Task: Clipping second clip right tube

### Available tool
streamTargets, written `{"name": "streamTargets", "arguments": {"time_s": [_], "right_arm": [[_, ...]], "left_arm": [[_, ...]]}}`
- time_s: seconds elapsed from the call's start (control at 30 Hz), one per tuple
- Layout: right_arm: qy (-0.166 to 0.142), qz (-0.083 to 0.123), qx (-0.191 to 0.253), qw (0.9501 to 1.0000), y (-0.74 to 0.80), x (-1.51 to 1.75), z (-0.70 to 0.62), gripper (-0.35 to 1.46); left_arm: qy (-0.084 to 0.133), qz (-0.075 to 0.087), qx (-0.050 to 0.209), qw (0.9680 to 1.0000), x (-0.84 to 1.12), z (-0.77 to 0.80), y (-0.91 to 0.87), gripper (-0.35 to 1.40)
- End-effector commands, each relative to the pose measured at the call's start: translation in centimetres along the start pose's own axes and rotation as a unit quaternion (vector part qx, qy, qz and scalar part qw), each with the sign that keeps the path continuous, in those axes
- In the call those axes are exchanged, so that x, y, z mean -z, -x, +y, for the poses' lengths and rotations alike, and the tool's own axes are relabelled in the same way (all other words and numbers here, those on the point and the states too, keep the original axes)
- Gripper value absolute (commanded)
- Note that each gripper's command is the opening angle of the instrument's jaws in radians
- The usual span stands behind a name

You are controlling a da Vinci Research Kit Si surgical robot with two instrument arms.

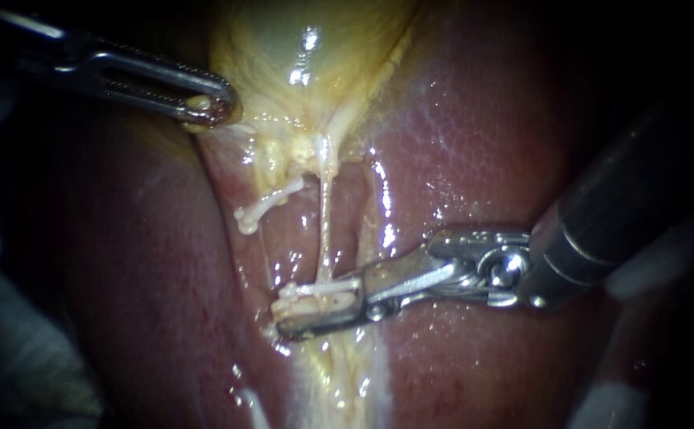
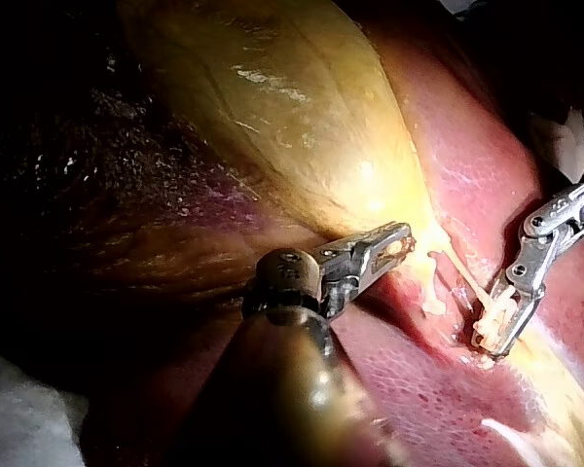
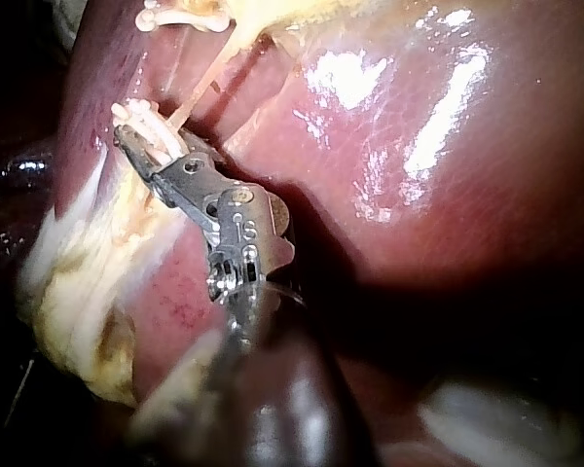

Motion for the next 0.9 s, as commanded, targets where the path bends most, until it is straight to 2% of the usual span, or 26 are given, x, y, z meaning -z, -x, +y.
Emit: {"name": "streamTargets", "arguments": {"time_s": [0.03,0.1,0.23,0.47,0.9], "right_arm": [[0.002,0.003,0.0,1.0,0.0,0.0,0.0,0.21],[0.008,0.011,0.0,0.9999,-0.02,-0.02,0.03,0.39],[0.02,0.025,-0.003,0.9995,-0.04,-0.03,0.06,0.49],[0.023,0.028,0.0,0.9994,0.0,0.08,0.07,0.49],[0.017,0.027,-0.003,0.9995,0.05,0.56,0.06,0.5]], "left_arm": [[0.0,0.0,0.0,1.0,0.0,0.0,0.0,-0.35],[0.0,0.0,0.0,1.0,0.0,0.0,0.0,-0.35],[0.0,0.0,0.0,1.0,0.0,0.0,0.0,-0.35],[0.001,0.0,0.0,1.0,0.01,0.0,0.0,-0.35],[0.001,0.0,-0.001,1.0,0.02,0.0,0.01,-0.35]]}}
